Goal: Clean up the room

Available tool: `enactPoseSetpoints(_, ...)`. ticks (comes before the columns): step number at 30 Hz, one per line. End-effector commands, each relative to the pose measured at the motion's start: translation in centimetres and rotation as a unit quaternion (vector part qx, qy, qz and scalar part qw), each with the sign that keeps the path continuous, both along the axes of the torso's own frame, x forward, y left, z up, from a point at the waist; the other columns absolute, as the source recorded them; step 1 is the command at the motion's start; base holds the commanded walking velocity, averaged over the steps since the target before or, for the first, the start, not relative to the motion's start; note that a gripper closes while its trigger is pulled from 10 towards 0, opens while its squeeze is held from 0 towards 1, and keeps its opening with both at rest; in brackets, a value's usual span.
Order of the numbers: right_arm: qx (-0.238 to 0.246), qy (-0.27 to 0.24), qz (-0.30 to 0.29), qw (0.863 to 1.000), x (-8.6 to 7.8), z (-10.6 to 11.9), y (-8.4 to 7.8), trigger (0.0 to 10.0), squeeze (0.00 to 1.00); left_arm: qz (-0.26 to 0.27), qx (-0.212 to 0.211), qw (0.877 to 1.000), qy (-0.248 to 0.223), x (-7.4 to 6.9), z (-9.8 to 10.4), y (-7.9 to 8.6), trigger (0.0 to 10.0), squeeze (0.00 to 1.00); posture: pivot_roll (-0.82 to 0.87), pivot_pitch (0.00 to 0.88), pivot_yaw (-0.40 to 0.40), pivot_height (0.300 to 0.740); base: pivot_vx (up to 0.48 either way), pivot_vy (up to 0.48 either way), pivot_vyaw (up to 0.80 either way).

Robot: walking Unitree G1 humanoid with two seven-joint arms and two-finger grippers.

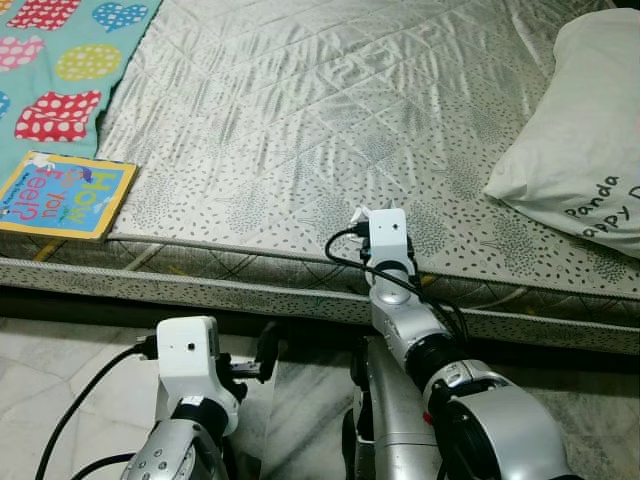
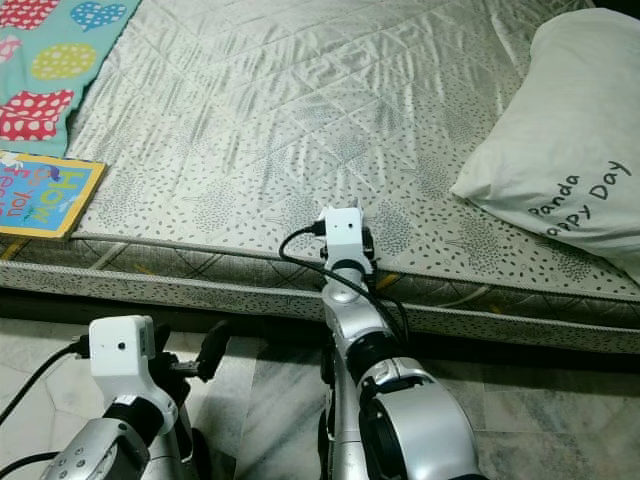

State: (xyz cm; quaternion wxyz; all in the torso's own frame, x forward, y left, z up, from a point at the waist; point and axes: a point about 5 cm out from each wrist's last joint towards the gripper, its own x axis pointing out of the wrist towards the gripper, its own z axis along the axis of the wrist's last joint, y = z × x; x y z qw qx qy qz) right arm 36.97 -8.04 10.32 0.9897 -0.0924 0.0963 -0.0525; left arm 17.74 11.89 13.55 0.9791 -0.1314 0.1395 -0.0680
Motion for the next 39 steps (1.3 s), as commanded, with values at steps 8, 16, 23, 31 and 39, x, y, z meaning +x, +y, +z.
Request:
enactPoseSetpoints(8,0.006,0.010,-0.012,1.000,-0.2,-0.6,-0.6,0.0,0.00,-0.001,-0.001,1.000,-0.001,0.1,0.0,0.0,10.0,0.00,0.02,0.240,-0.084,0.531,0.000,0.000,0.00)
enactPoseSetpoints(16,0.007,0.008,-0.012,1.000,-0.1,-0.5,-0.8,0.0,0.00,-0.028,-0.010,0.999,-0.039,0.9,1.1,-0.4,10.0,0.00,0.03,0.210,-0.080,0.531,0.000,0.000,0.00)
enactPoseSetpoints(23,0.011,0.000,-0.007,1.000,0.3,0.1,-0.7,0.0,0.00,-0.041,-0.006,0.997,-0.058,1.7,1.5,-0.4,10.0,0.00,0.03,0.174,-0.077,0.531,0.000,0.000,0.00)
enactPoseSetpoints(31,0.015,-0.011,-0.007,1.000,0.7,0.8,-1.2,0.0,0.00,-0.049,-0.005,0.995,-0.089,3.6,2.1,-0.4,10.0,0.00,0.02,0.088,-0.072,0.531,0.000,0.000,0.00)
enactPoseSetpoints(39,0.064,-0.047,0.014,0.997,1.2,2.0,-2.8,0.0,0.00,0.011,0.029,0.995,-0.097,5.1,1.5,1.1,10.0,0.00,-0.04,0.000,-0.049,0.531,0.000,0.000,0.00)
